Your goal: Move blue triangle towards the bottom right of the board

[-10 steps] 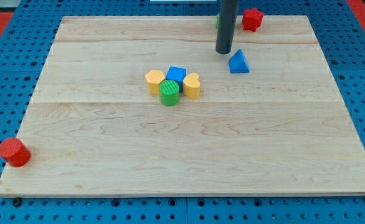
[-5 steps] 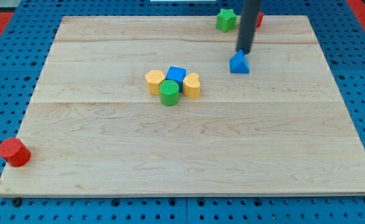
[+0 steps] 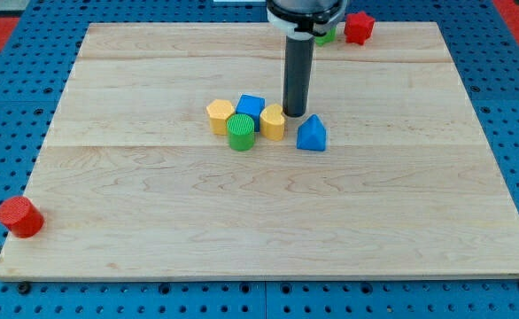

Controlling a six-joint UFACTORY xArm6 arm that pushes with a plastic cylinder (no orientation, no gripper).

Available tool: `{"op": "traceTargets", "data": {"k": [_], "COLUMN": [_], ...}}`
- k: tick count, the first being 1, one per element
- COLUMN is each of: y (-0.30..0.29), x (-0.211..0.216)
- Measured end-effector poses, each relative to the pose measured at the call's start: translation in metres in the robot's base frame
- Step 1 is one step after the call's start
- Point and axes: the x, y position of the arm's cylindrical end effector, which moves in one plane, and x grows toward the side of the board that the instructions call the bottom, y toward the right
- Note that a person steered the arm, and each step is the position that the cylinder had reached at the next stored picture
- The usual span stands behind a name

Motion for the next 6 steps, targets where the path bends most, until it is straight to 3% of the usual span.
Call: {"op": "traceTargets", "data": {"k": [2, 3, 4, 6], "y": [0.058, 0.076, 0.074, 0.144], "x": [0.085, 0.068, 0.018, 0.141]}}
